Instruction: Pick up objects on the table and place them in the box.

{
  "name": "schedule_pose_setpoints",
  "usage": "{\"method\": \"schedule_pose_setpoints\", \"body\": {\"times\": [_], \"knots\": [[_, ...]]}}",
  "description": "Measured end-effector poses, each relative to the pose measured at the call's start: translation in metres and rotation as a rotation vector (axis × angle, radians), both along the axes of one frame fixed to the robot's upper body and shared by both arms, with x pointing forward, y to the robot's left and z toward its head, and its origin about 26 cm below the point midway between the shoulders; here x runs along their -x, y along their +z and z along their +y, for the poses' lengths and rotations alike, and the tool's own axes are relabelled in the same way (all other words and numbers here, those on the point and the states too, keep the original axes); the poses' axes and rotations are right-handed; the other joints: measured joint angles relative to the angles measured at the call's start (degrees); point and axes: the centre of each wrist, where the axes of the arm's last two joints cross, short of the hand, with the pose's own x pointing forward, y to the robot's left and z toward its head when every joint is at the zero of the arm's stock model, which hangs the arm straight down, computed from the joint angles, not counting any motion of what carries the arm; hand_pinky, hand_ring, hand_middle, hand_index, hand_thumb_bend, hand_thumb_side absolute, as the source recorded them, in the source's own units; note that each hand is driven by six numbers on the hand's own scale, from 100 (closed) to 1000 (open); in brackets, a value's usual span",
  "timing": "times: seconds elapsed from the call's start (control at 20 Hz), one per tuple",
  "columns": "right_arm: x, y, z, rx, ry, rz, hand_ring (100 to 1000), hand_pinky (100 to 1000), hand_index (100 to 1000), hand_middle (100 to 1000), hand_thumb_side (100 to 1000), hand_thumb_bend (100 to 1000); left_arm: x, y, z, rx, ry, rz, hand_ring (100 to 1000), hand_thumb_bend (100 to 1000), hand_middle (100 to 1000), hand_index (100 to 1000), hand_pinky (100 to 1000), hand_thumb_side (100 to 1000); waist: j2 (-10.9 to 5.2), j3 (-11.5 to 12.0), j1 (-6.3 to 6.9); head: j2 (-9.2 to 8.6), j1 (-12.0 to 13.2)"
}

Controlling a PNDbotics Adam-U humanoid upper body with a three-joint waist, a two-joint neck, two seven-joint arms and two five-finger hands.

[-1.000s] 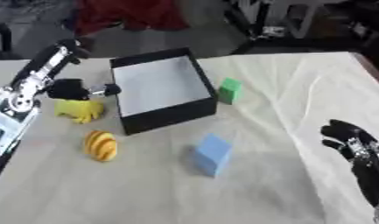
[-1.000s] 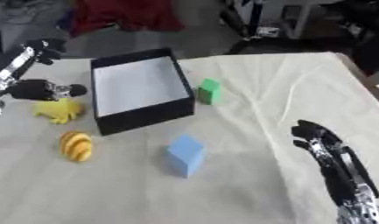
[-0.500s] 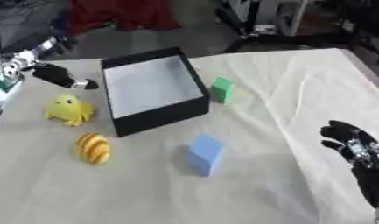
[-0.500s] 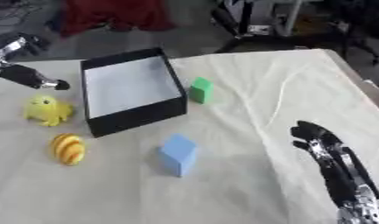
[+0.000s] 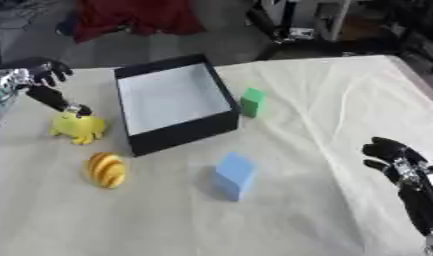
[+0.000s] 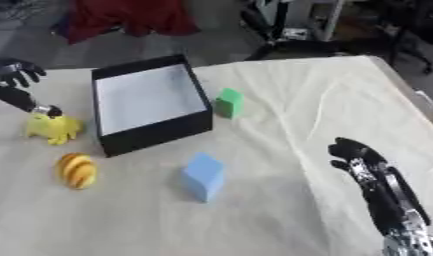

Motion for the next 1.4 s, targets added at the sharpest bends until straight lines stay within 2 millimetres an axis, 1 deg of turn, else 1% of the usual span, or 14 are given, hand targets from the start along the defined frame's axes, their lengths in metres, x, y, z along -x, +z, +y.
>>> {"method": "schedule_pose_setpoints", "body": {"times": [0.4, 0.6, 0.8, 0.9, 1.0, 1.05, 1.1, 1.15, 1.2, 1.25, 1.3, 1.4], "knots": [[0.001, -0.001, 0.0, 0.0, -0.001, 0.004, 844, 831, 822, 729, 734, 100, -0.002, -0.041, 0.016, -0.061, 0.022, 0.096, 746, 699, 753, 891, 806, 369, 0.0, 0.09, -0.01, 0.0, -0.22], [0.001, -0.001, 0.0, -0.001, -0.001, 0.004, 844, 831, 823, 729, 734, 100, -0.002, -0.051, 0.017, -0.086, 0.019, 0.086, 723, 663, 740, 887, 786, 362, 0.0, 0.25, -0.02, 0.0, -0.35], [0.001, -0.001, 0.0, -0.002, -0.001, 0.004, 844, 831, 823, 729, 735, 100, -0.003, -0.058, 0.014, -0.108, 0.01, 0.042, 710, 669, 732, 888, 778, 373, 0.0, 0.29, -0.11, 0.0, -0.42], [0.001, -0.001, 0.0, -0.002, -0.001, 0.005, 844, 831, 823, 729, 735, 100, -0.003, -0.06, 0.013, -0.123, 0.005, 0.015, 683, 622, 702, 863, 764, 355, 0.0, 0.32, -0.16, 0.0, -0.42], [0.001, -0.001, 0.0, -0.004, -0.001, 0.005, 844, 831, 823, 729, 736, 100, -0.005, -0.061, 0.01, -0.133, -0.007, -0.009, 640, 500, 652, 816, 741, 292, 0.0, 0.33, -0.16, 0.0, -0.42], [0.001, -0.002, 0.0, -0.004, -0.001, 0.005, 844, 831, 823, 729, 737, 100, -0.005, -0.063, 0.009, -0.138, -0.014, -0.014, 623, 462, 630, 798, 731, 271, 0.0, 0.32, -0.16, 0.0, -0.43], [0.001, -0.002, 0.0, -0.004, -0.001, 0.005, 844, 831, 823, 729, 742, 100, -0.005, -0.064, 0.008, -0.139, -0.021, -0.018, 558, 326, 566, 737, 690, 191, 0.0, 0.32, -0.16, 0.0, -0.44], [0.001, -0.002, 0.0, -0.004, -0.001, 0.005, 844, 831, 823, 729, 738, 100, -0.006, -0.064, 0.007, -0.139, -0.028, -0.021, 530, 194, 513, 685, 672, 127, 0.0, 0.3, -0.16, 0.0, -0.45], [0.001, -0.002, 0.0, -0.004, -0.001, 0.005, 844, 831, 823, 729, 738, 100, -0.006, -0.065, 0.007, -0.137, -0.034, -0.022, 486, 138, 465, 635, 645, 100, 0.0, 0.29, -0.16, 0.0, -0.45], [0.001, -0.002, 0.0, -0.004, -0.001, 0.005, 844, 831, 823, 729, 738, 100, -0.006, -0.065, 0.006, -0.133, -0.038, -0.028, 478, 131, 456, 625, 639, 100, 0.0, 0.29, -0.16, 0.0, -0.45], [0.001, -0.002, 0.0, -0.004, -0.001, 0.005, 844, 831, 823, 729, 739, 100, -0.006, -0.065, 0.006, -0.131, -0.042, -0.035, 429, 112, 399, 564, 604, 100, 0.0, 0.29, -0.16, 0.0, -0.45], [0.001, -0.002, 0.0, -0.004, -0.002, 0.005, 844, 831, 823, 729, 739, 100, -0.006, -0.063, 0.006, -0.125, -0.051, -0.063, 407, 108, 376, 542, 590, 100, 0.0, 0.29, -0.16, 0.0, -0.45]]}}
